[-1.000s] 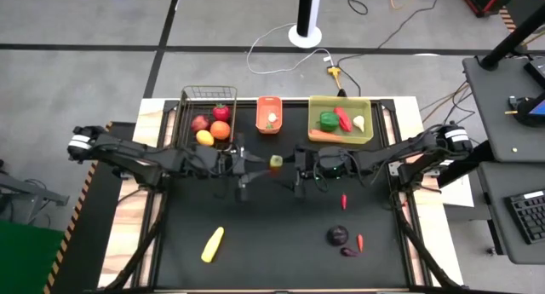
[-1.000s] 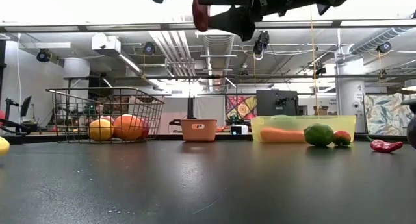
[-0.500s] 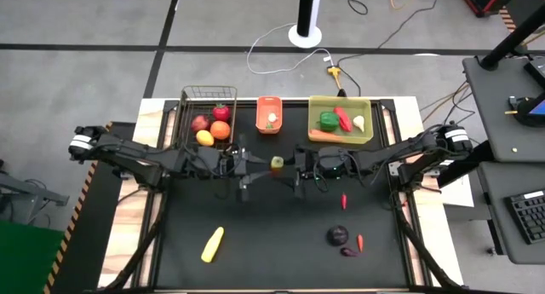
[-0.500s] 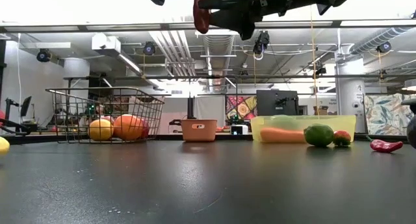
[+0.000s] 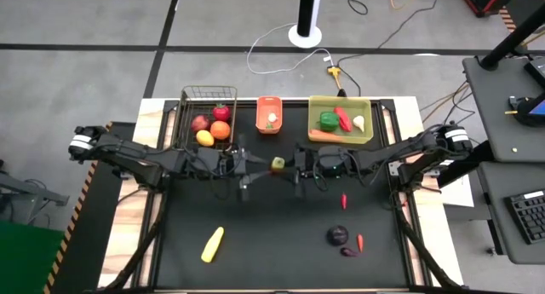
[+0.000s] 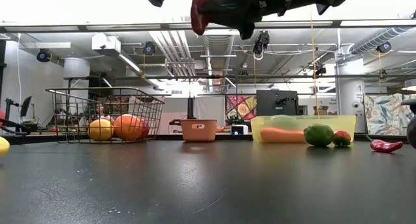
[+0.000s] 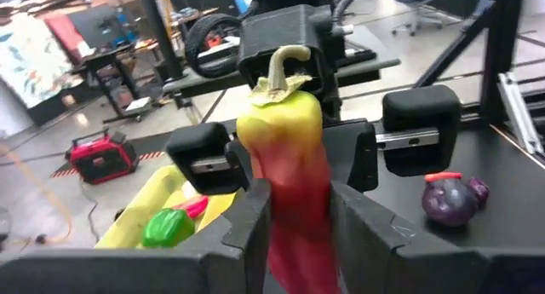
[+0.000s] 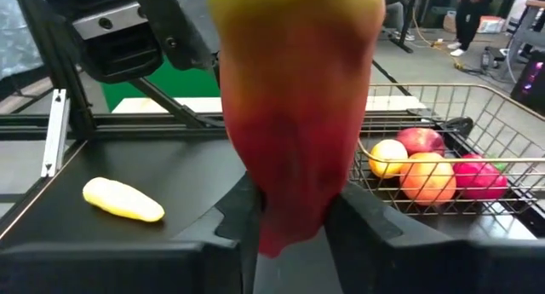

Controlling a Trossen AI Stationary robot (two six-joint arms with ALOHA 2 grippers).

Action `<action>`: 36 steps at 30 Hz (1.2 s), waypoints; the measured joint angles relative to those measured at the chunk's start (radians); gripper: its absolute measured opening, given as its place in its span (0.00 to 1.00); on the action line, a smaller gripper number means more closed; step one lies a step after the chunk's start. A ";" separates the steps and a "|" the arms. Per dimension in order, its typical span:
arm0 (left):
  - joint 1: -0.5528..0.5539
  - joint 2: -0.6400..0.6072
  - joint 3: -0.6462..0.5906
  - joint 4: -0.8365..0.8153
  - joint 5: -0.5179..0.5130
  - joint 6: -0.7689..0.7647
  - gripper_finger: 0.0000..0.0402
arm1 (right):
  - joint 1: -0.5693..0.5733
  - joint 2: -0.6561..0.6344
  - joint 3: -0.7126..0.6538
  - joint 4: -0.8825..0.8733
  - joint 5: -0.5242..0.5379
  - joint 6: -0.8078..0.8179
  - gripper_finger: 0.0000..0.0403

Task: Sort produce into baskets
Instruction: Put the dark red chili pepper into the yellow bin

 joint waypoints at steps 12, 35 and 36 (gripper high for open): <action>0.002 -0.047 -0.001 -0.192 -0.036 -0.070 0.45 | -0.010 -0.035 0.039 -0.148 -0.012 0.026 0.26; 0.001 -0.132 -0.001 -0.798 -0.026 -0.601 0.46 | -0.413 -0.023 0.412 -1.415 0.319 0.227 0.26; 0.001 -0.132 -0.001 -0.802 -0.026 -0.604 0.46 | -0.450 -0.023 0.406 -1.429 0.318 0.252 0.26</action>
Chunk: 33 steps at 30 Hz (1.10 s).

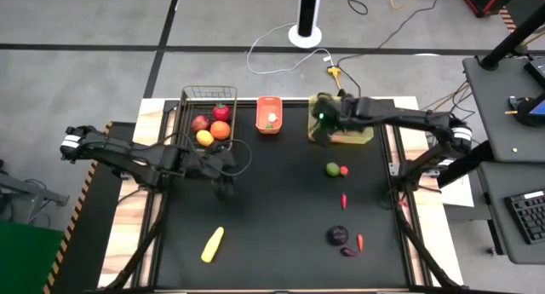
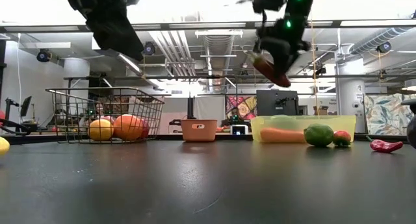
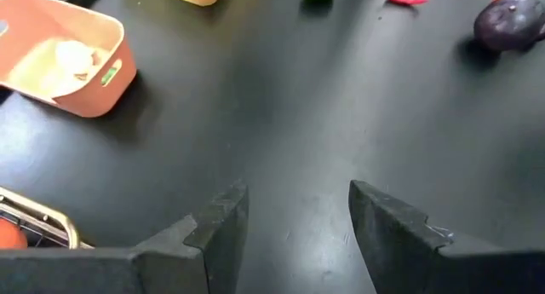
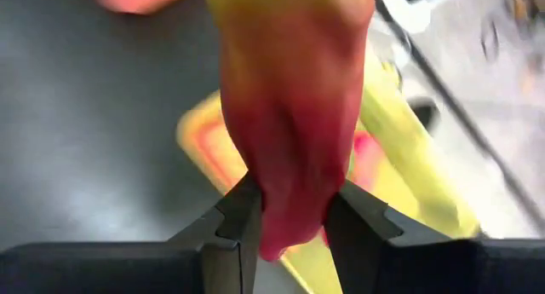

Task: Sort produce into baskets
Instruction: Put the dark red chili pepper into the yellow bin

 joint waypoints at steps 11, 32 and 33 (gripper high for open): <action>0.000 0.000 0.000 -0.004 0.000 -0.001 0.46 | -0.308 0.072 -0.057 -0.197 -0.069 0.251 0.26; 0.000 0.001 0.000 -0.003 -0.032 0.004 0.46 | -0.339 0.254 -0.076 -0.150 -0.034 0.211 0.40; 0.000 0.001 0.000 -0.003 -0.042 0.004 0.46 | -0.339 0.254 -0.076 -0.148 -0.034 0.212 0.41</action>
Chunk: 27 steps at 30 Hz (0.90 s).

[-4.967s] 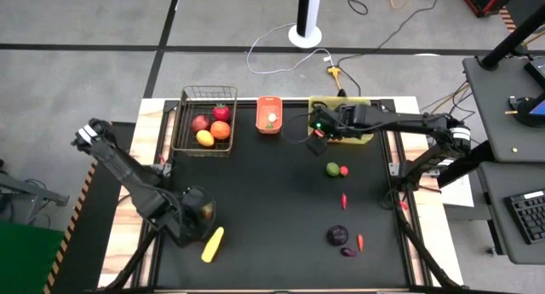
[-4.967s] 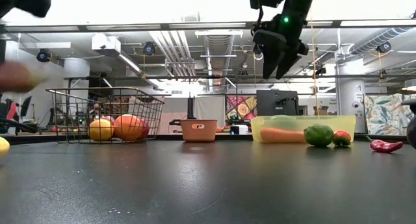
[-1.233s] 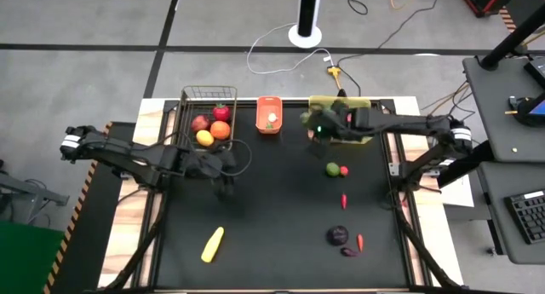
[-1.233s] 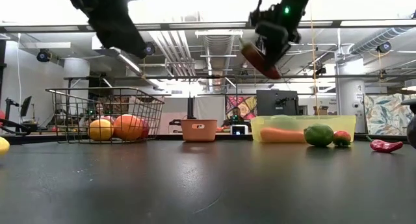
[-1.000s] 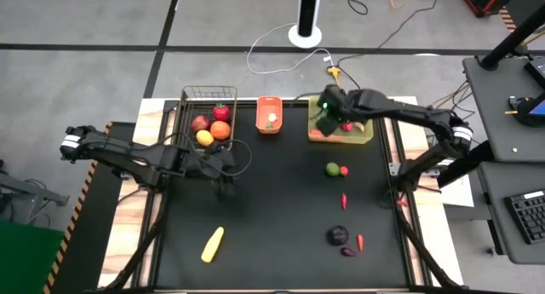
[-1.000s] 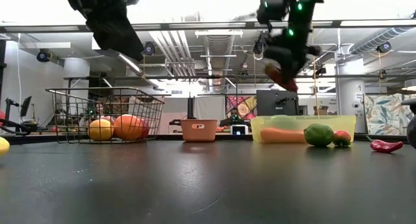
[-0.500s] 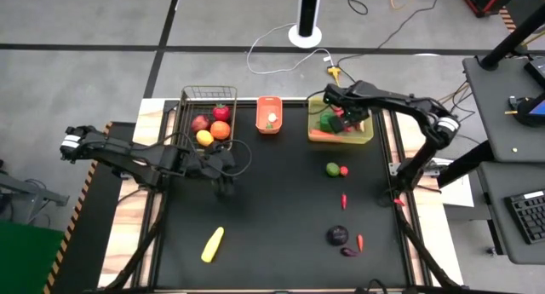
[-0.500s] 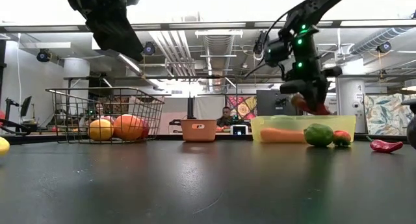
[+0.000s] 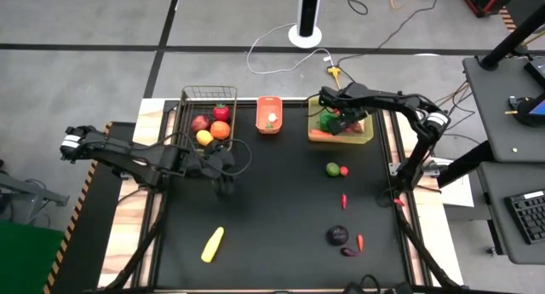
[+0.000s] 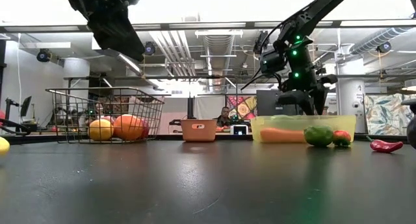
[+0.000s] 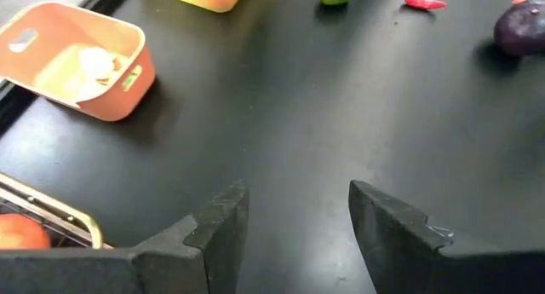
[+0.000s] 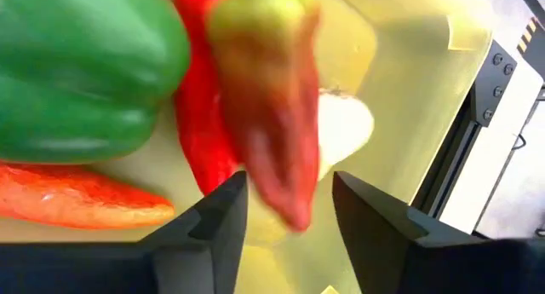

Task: Sort produce into baskets
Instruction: Put the dark red chili pepper into the yellow bin, then put the green lemon into the wire basket

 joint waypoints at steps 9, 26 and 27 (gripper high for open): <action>0.000 0.000 0.000 0.000 -0.006 0.000 0.46 | 0.005 -0.032 0.000 0.009 0.001 -0.009 0.51; 0.000 0.000 -0.007 0.023 -0.013 0.000 0.46 | 0.231 -0.277 0.001 0.013 -0.065 -0.001 0.52; 0.000 0.000 -0.007 0.023 -0.013 0.000 0.46 | 0.252 -0.284 0.001 0.013 -0.081 0.000 0.52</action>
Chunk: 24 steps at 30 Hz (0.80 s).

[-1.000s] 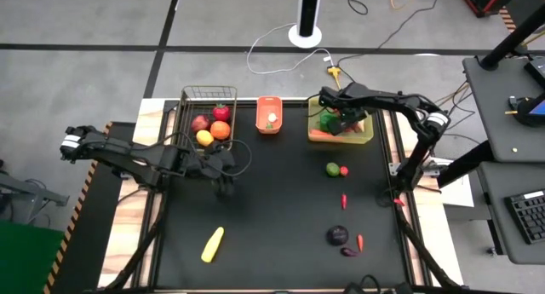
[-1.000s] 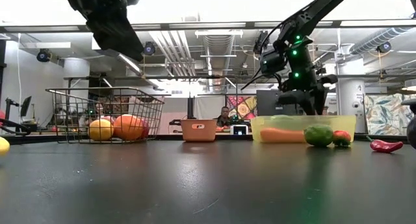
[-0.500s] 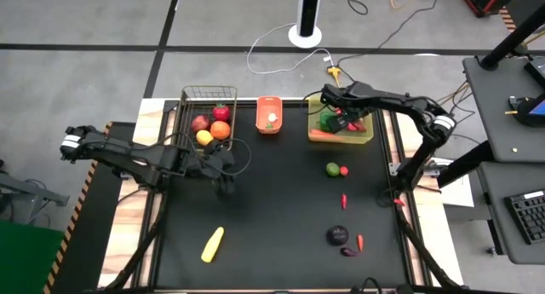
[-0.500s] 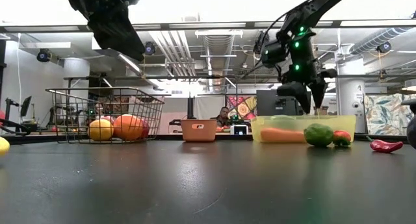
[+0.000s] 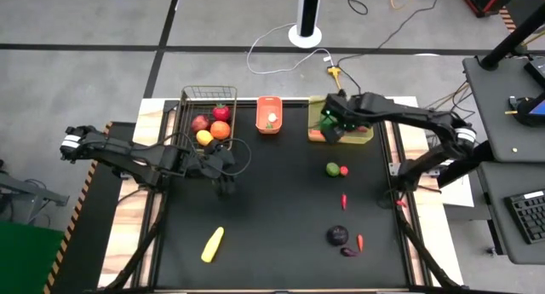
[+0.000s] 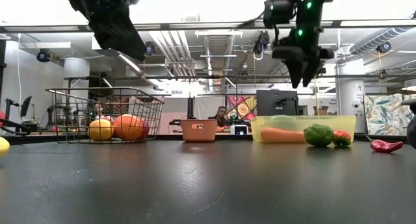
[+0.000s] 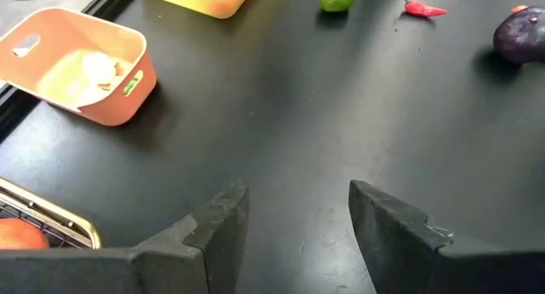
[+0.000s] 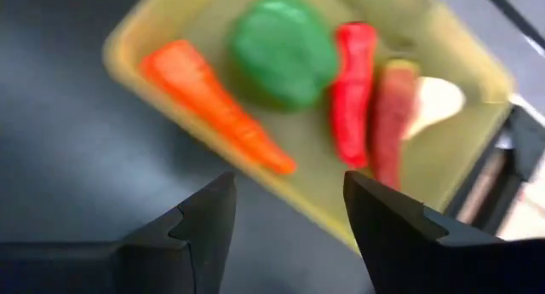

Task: Sort produce into baskets
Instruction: Put the green lemon into the wire basket

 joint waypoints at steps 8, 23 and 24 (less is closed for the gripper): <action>0.000 0.000 0.000 0.000 0.000 0.000 0.46 | 0.154 -0.014 0.000 0.001 -0.064 0.057 0.54; 0.000 0.000 0.000 -0.001 0.000 0.023 0.46 | 0.318 0.038 -0.022 0.000 -0.173 0.120 0.77; 0.000 0.002 0.000 0.000 -0.004 0.023 0.46 | 0.325 0.045 -0.028 0.000 -0.172 0.123 0.78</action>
